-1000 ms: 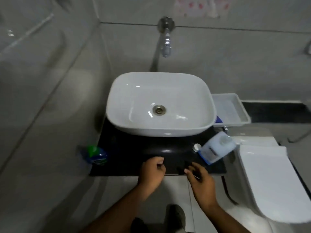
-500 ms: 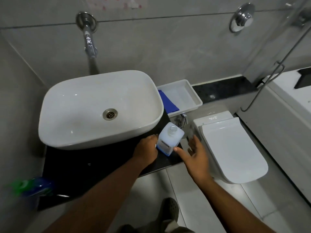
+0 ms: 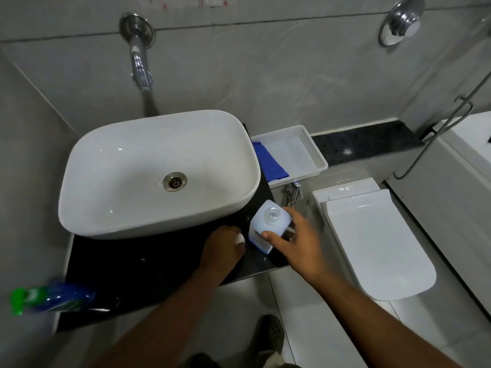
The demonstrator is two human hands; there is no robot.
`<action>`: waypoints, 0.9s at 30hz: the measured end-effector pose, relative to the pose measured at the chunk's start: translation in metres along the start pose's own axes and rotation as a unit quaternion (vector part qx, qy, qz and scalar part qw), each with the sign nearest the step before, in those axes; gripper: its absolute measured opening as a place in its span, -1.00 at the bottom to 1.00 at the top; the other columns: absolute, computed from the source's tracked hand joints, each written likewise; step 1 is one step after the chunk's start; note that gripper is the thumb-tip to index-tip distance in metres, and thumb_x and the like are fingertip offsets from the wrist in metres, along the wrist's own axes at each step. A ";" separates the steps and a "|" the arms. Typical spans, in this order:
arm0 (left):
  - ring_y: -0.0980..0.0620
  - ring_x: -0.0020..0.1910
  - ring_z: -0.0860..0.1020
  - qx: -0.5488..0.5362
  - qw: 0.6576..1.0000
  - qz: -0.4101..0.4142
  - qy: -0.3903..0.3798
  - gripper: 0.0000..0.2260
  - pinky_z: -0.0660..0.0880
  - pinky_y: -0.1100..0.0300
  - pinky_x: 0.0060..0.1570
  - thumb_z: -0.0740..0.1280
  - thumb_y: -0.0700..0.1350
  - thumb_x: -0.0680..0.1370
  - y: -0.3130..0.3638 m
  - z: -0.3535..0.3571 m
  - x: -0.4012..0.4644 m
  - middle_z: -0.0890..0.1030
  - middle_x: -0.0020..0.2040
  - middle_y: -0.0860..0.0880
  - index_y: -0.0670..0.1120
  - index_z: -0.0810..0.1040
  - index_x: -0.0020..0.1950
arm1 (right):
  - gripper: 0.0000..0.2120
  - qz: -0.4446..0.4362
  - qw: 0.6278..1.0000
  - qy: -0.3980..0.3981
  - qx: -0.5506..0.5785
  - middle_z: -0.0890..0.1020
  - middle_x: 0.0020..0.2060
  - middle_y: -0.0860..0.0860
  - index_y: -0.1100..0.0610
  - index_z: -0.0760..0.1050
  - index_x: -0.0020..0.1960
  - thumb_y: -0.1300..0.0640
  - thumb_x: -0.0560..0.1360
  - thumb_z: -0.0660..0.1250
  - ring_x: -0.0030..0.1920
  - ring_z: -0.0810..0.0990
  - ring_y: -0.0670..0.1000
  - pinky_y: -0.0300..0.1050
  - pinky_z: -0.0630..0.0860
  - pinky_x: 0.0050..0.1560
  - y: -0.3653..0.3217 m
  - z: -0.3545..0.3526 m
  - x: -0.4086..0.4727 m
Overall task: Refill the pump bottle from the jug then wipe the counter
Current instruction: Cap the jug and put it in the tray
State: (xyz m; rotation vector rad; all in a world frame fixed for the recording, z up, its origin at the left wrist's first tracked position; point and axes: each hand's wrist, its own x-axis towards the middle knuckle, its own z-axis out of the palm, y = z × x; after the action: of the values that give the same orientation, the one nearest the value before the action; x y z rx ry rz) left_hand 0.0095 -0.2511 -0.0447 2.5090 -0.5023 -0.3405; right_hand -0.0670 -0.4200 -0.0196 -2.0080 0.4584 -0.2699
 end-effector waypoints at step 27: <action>-0.06 0.04 0.57 -0.052 0.973 0.181 0.132 -0.43 0.41 0.10 0.09 0.54 0.09 0.32 0.080 -0.046 0.009 0.63 0.08 -0.13 -0.16 0.56 0.23 | -0.45 -0.002 1.000 -0.010 0.001 0.54 0.17 -0.03 0.05 0.39 0.30 -0.07 0.38 0.46 0.15 0.52 -0.06 -0.19 0.54 0.09 -0.007 -0.002 -0.003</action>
State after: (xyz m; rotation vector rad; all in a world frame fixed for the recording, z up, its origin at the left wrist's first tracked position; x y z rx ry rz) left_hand 0.0107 -0.2956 0.0368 2.2563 -0.7924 0.1033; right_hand -0.0693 -0.4171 -0.0125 -2.0077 0.4406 -0.2527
